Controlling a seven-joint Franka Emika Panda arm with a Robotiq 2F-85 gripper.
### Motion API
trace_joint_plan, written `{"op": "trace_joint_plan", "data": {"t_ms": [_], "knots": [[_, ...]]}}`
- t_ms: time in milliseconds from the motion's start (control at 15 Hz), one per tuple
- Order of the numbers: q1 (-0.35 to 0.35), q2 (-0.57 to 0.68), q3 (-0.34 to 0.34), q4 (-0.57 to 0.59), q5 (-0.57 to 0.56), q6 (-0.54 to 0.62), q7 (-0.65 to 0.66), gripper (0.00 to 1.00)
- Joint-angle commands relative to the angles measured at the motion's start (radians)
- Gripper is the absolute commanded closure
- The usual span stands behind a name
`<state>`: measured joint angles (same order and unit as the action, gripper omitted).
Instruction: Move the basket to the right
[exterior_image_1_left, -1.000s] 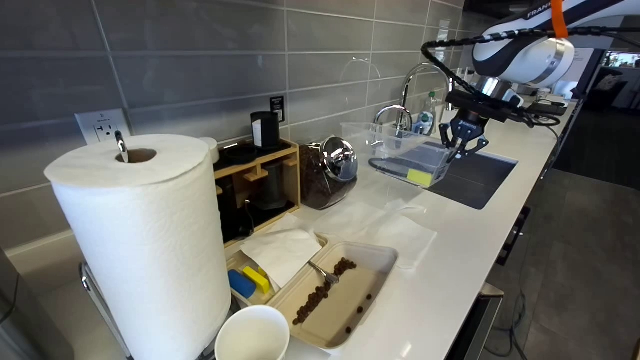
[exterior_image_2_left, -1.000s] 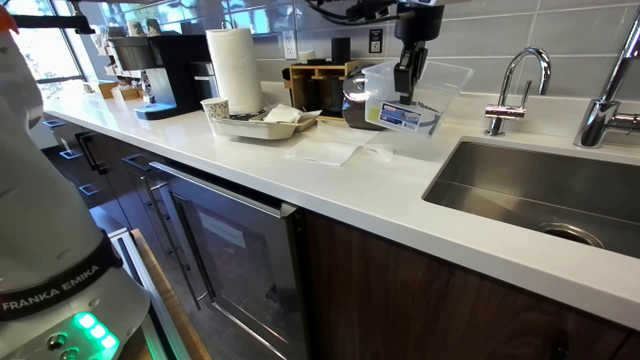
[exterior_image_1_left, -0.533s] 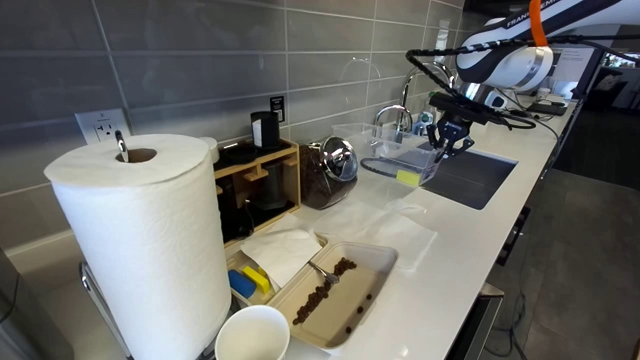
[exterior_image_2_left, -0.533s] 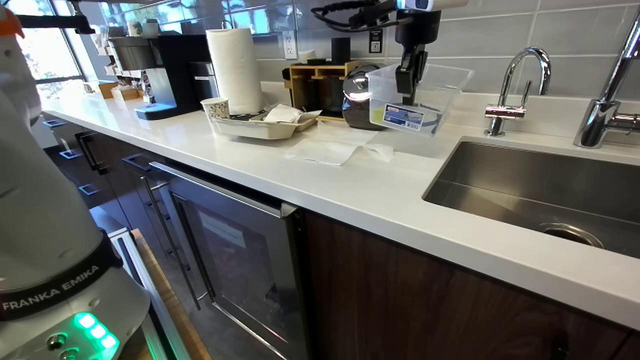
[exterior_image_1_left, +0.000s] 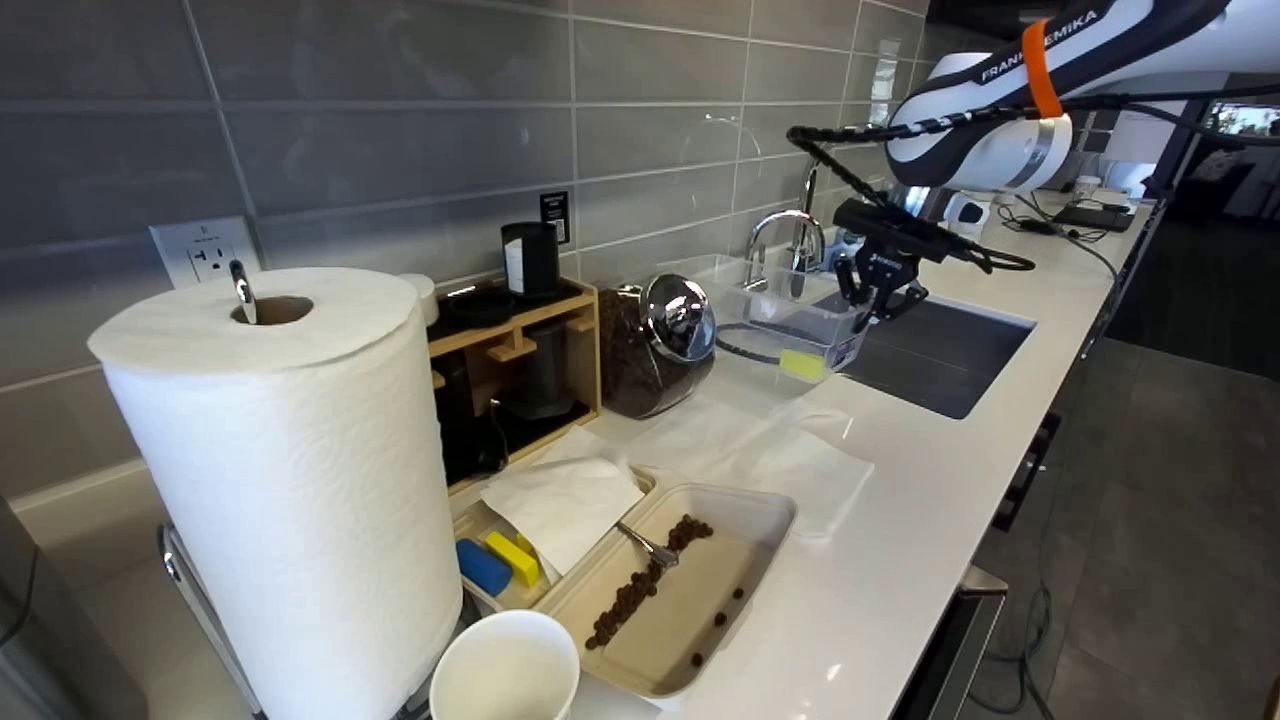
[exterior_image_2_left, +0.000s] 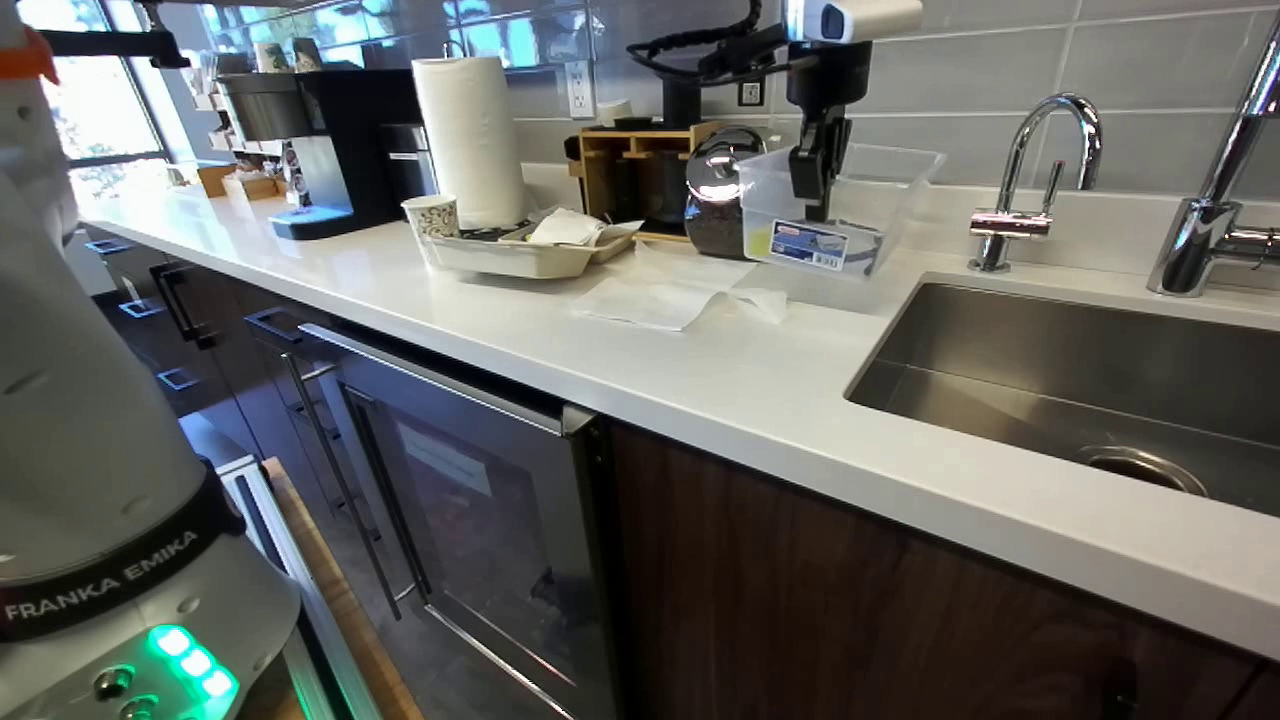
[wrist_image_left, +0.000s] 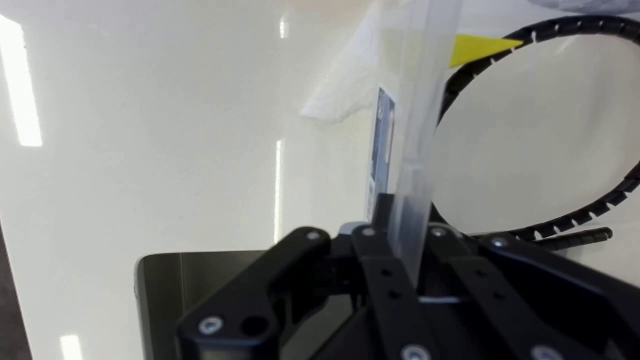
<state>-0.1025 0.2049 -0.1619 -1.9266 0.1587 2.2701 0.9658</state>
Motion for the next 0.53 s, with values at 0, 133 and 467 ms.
{"op": "trace_joint_plan", "data": {"t_ms": [0, 133, 467], "knots": [[0.02, 0.039, -0.003, 0.032, -0.038, 0.028, 0.065, 0.98], [0.028, 0.055, -0.004, 0.039, -0.055, 0.039, 0.087, 0.98], [0.041, 0.09, -0.005, 0.052, -0.06, 0.064, 0.125, 0.98]]}}
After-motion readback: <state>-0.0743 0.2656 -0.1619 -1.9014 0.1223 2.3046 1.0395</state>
